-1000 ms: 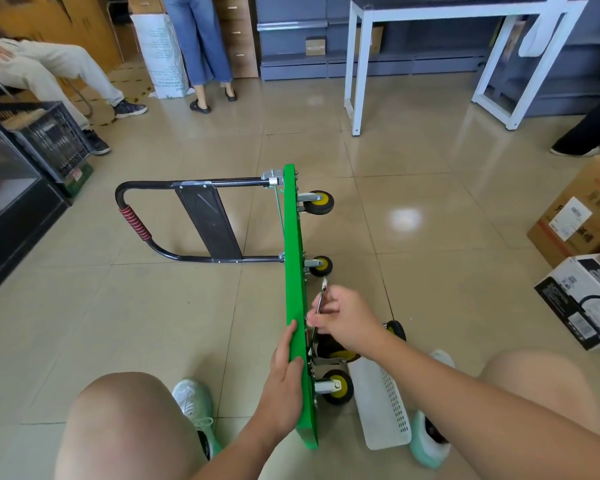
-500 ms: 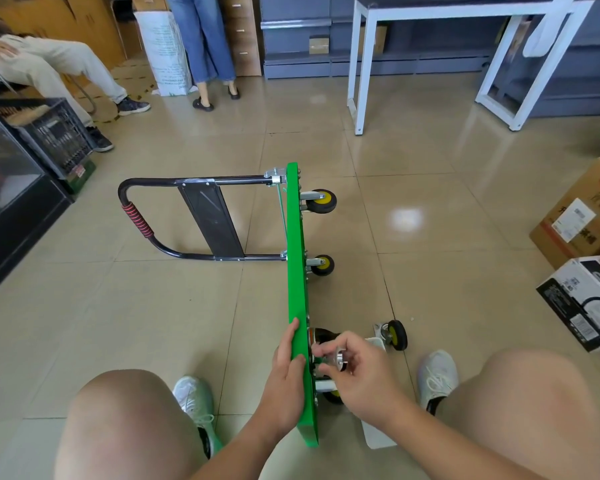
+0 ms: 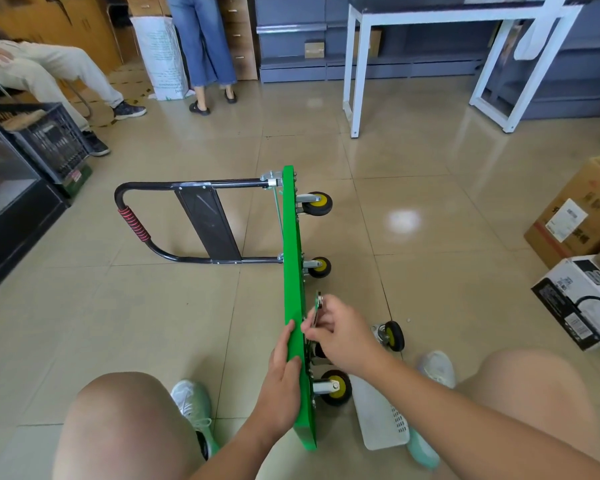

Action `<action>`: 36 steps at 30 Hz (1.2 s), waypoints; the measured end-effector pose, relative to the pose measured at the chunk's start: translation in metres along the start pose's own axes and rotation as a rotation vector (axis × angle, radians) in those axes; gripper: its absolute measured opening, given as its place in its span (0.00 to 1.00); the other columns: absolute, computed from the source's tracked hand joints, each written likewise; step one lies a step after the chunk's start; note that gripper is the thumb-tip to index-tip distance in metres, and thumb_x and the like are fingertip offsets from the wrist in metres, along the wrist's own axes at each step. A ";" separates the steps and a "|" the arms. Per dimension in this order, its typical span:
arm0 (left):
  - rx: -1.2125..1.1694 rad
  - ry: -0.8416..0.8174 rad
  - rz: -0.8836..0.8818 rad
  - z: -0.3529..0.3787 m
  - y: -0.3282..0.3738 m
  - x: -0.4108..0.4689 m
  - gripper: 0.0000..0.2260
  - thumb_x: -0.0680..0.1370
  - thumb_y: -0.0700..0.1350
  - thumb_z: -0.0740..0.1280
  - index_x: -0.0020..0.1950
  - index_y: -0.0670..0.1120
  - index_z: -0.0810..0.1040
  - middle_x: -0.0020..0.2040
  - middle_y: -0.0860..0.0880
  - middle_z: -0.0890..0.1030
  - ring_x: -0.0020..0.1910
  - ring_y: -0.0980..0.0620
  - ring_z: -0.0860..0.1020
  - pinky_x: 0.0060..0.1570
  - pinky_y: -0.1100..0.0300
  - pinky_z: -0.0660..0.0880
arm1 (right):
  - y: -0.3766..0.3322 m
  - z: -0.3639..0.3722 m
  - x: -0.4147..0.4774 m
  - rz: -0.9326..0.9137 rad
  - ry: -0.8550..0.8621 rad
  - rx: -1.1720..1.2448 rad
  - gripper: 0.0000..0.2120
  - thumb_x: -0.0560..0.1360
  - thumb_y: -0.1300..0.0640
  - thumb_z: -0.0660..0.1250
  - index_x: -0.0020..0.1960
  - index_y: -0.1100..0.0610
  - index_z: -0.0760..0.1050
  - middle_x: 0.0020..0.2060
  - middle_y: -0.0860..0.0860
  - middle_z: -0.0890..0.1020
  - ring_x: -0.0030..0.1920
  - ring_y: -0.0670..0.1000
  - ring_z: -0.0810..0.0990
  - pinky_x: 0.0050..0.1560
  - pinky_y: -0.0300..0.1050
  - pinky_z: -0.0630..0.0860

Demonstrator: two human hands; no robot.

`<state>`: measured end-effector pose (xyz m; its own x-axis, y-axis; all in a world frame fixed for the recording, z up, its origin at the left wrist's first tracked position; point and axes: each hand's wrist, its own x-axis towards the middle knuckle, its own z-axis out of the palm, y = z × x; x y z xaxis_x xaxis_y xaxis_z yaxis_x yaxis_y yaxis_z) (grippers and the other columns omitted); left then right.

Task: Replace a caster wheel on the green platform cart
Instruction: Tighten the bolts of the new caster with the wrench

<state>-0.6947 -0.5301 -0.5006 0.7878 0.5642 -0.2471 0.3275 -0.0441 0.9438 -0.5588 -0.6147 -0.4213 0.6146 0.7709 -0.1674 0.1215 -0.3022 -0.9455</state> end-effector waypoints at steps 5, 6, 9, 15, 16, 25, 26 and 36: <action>0.043 -0.010 -0.022 0.000 0.002 -0.001 0.26 0.87 0.44 0.51 0.80 0.70 0.56 0.79 0.56 0.64 0.74 0.53 0.71 0.76 0.47 0.66 | -0.004 -0.008 0.021 0.092 0.006 -0.023 0.08 0.75 0.60 0.72 0.50 0.54 0.74 0.44 0.50 0.87 0.48 0.48 0.85 0.55 0.54 0.82; 0.048 -0.006 -0.022 0.000 0.002 -0.001 0.26 0.87 0.44 0.51 0.80 0.70 0.56 0.79 0.56 0.64 0.74 0.53 0.71 0.76 0.47 0.66 | -0.004 -0.009 0.021 0.104 0.012 -0.002 0.09 0.75 0.61 0.73 0.51 0.56 0.75 0.44 0.51 0.87 0.48 0.49 0.86 0.54 0.54 0.83; 0.050 -0.001 -0.010 0.000 0.001 -0.001 0.26 0.86 0.46 0.52 0.79 0.72 0.56 0.79 0.56 0.64 0.74 0.52 0.70 0.77 0.46 0.66 | -0.005 -0.012 0.010 0.101 0.054 0.062 0.09 0.73 0.62 0.75 0.50 0.59 0.77 0.43 0.51 0.87 0.46 0.49 0.87 0.51 0.48 0.84; 0.037 -0.008 -0.013 0.000 0.004 -0.001 0.26 0.87 0.42 0.52 0.81 0.67 0.56 0.80 0.57 0.63 0.75 0.57 0.68 0.78 0.50 0.63 | 0.005 -0.006 -0.033 0.027 0.176 0.240 0.08 0.72 0.72 0.73 0.48 0.65 0.78 0.43 0.50 0.87 0.47 0.46 0.86 0.51 0.38 0.81; 0.037 -0.007 -0.015 0.000 0.003 -0.001 0.27 0.87 0.42 0.52 0.81 0.67 0.56 0.80 0.57 0.64 0.75 0.57 0.68 0.78 0.50 0.63 | 0.009 -0.004 -0.040 0.008 0.173 0.238 0.08 0.72 0.73 0.73 0.47 0.64 0.78 0.44 0.49 0.87 0.47 0.46 0.86 0.51 0.38 0.81; 0.043 -0.002 0.005 0.000 0.001 0.001 0.27 0.84 0.46 0.52 0.81 0.68 0.55 0.79 0.54 0.66 0.73 0.57 0.71 0.76 0.50 0.66 | 0.045 0.018 -0.063 -0.169 0.135 0.129 0.17 0.73 0.74 0.70 0.49 0.53 0.82 0.51 0.46 0.86 0.55 0.48 0.85 0.55 0.43 0.82; 0.039 0.001 0.004 0.000 0.001 0.000 0.27 0.83 0.48 0.53 0.80 0.70 0.56 0.79 0.54 0.67 0.73 0.55 0.72 0.76 0.49 0.67 | 0.046 0.019 -0.063 -0.188 0.124 0.109 0.19 0.73 0.74 0.69 0.50 0.50 0.82 0.52 0.45 0.86 0.56 0.48 0.85 0.55 0.43 0.82; 0.024 0.006 -0.007 0.001 -0.004 0.002 0.26 0.83 0.50 0.53 0.79 0.70 0.57 0.73 0.46 0.74 0.56 0.61 0.80 0.60 0.63 0.73 | 0.037 0.023 -0.064 -0.251 0.051 -0.020 0.18 0.73 0.62 0.62 0.50 0.39 0.77 0.55 0.41 0.84 0.60 0.45 0.82 0.57 0.47 0.82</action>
<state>-0.6943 -0.5293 -0.5050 0.7822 0.5696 -0.2525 0.3455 -0.0593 0.9366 -0.6111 -0.6627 -0.4523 0.6019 0.7938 0.0872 0.2903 -0.1158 -0.9499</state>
